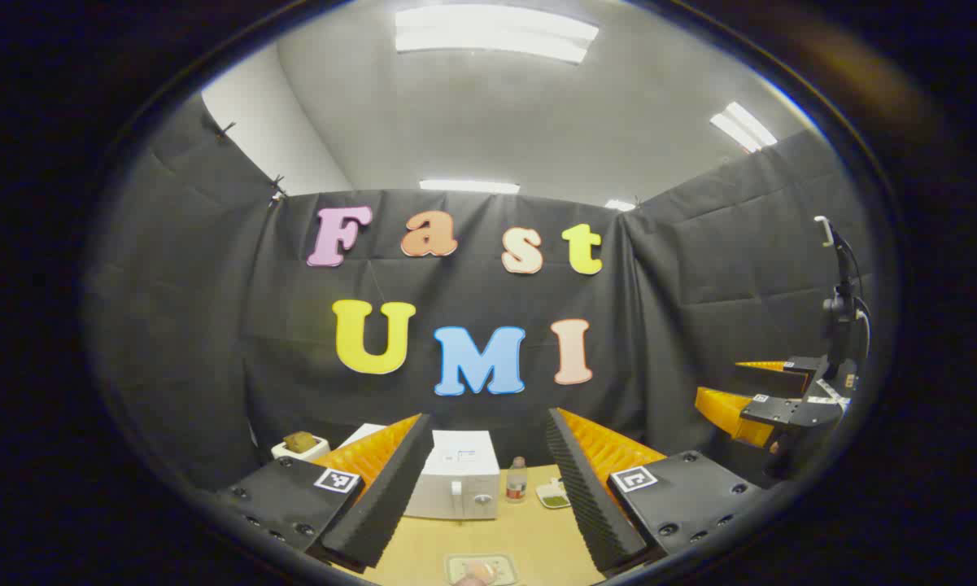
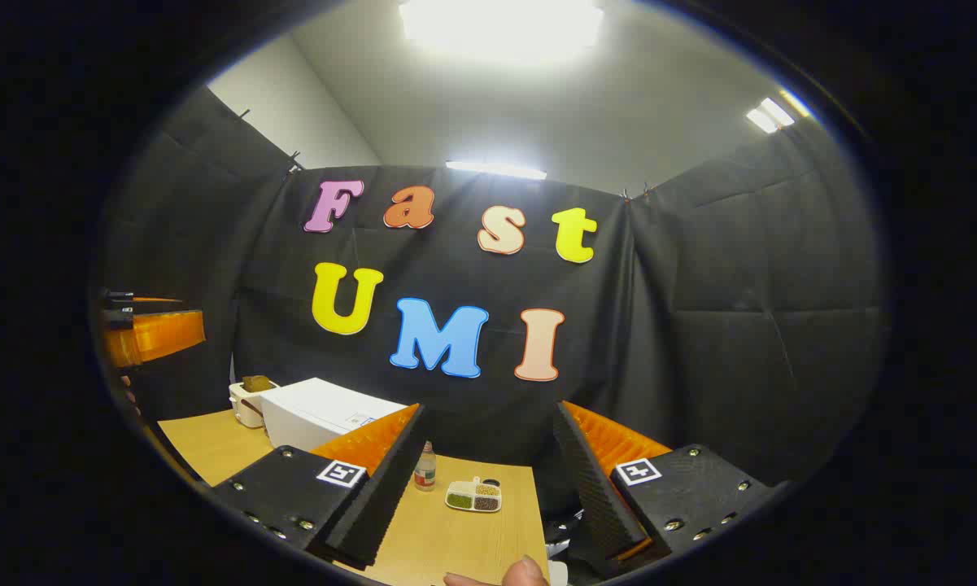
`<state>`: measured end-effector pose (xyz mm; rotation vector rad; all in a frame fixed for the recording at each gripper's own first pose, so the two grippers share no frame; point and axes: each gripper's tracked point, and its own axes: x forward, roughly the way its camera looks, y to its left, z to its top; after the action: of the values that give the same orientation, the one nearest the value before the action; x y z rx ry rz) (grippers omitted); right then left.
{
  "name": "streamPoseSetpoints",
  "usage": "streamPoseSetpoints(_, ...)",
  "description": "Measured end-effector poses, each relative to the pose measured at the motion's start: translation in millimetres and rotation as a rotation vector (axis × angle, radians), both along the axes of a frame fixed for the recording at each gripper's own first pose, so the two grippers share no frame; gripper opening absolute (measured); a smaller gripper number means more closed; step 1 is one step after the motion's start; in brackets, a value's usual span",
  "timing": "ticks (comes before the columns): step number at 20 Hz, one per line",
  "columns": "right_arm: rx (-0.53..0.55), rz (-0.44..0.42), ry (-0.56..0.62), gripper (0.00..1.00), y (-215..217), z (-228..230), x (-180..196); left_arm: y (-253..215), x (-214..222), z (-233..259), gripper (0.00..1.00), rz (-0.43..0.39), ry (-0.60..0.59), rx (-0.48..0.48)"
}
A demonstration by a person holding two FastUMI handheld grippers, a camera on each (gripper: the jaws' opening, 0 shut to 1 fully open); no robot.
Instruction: Open the microwave oven with the left hand, put the food in, and close the microwave oven.
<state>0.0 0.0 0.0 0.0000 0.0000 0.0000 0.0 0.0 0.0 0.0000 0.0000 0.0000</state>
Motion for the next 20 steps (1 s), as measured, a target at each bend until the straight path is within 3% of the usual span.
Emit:
streamPoseSetpoints(3, -0.008, -0.012, 0.007, 0.95, -2.6, -2.2, -6.9, -17.8, 16.6, 10.1, 0.93, -0.057, -0.024, 0.0)
streamPoseSetpoints(7, 0.006, -0.026, 0.026, 0.95, -8.1, -6.4, -7.3, -20.3, 22.4, -3.0, 0.93, -0.064, -0.005, -0.028)
streamPoseSetpoints(9, 0.009, -0.025, 0.036, 0.95, -8.6, -11.0, -4.9, -11.1, 18.2, -3.7, 0.93, -0.046, -0.001, -0.019)
streamPoseSetpoints(10, 0.011, -0.023, 0.037, 0.95, -8.5, -12.1, -3.4, -6.3, 16.6, -3.1, 0.99, -0.033, -0.003, -0.009)
streamPoseSetpoints(11, 0.016, -0.019, 0.042, 0.96, -7.6, -13.7, -1.5, -0.5, 14.8, -2.3, 0.93, -0.017, -0.003, 0.0)
streamPoseSetpoints(20, 0.064, 0.05, 0.077, 0.96, 1.5, -35.1, 24.4, 43.1, -6.2, -27.6, 0.93, 0.131, 0.036, -0.003)
